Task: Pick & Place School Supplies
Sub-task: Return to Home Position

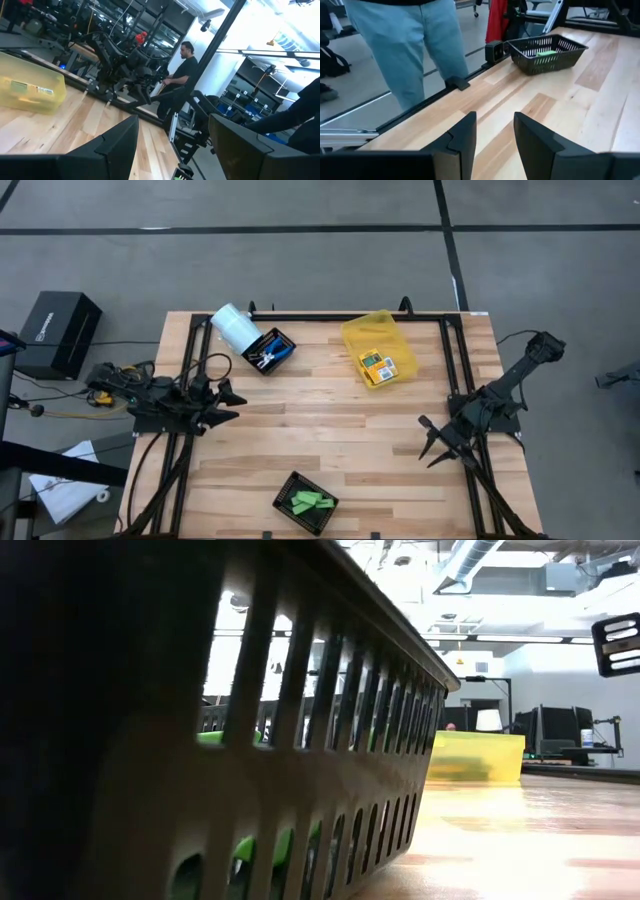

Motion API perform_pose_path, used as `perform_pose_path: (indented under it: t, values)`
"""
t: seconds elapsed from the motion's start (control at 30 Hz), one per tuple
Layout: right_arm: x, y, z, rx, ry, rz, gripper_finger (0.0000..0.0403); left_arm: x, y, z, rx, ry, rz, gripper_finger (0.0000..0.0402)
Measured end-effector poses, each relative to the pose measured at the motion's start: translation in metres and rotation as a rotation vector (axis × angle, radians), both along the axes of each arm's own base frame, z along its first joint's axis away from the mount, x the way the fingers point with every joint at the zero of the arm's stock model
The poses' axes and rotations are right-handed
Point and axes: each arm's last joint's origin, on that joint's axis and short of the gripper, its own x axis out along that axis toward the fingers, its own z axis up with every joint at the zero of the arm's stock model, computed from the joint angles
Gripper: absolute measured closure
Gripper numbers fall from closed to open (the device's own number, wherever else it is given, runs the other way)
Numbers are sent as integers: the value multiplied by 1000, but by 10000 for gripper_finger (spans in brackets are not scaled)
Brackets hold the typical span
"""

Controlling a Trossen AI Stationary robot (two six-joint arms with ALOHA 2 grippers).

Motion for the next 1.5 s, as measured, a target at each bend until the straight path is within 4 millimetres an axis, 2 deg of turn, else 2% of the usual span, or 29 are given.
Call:
perform_pose_path:
  t: [0.17,0.33,0.7,0.93,1.07,1.5]
  values:
    - [0,-1,-1,25,35,-17,279,0,0,0,0,-1,0,165]
    - [1,-1,-1,-38,-22,-6,278,0,0,0,-1,-2,0,165]
    - [1,-1,-1,-40,-23,-6,280,0,0,0,-1,-3,0,165]
    - [-7,-7,16,84,-175,-5,280,0,0,0,-1,-3,0,165]
    - [-7,-17,24,138,-260,-84,279,0,1,0,-2,-4,6,165]
    - [8,-47,24,91,-279,-427,279,0,1,1,-3,-9,13,165]
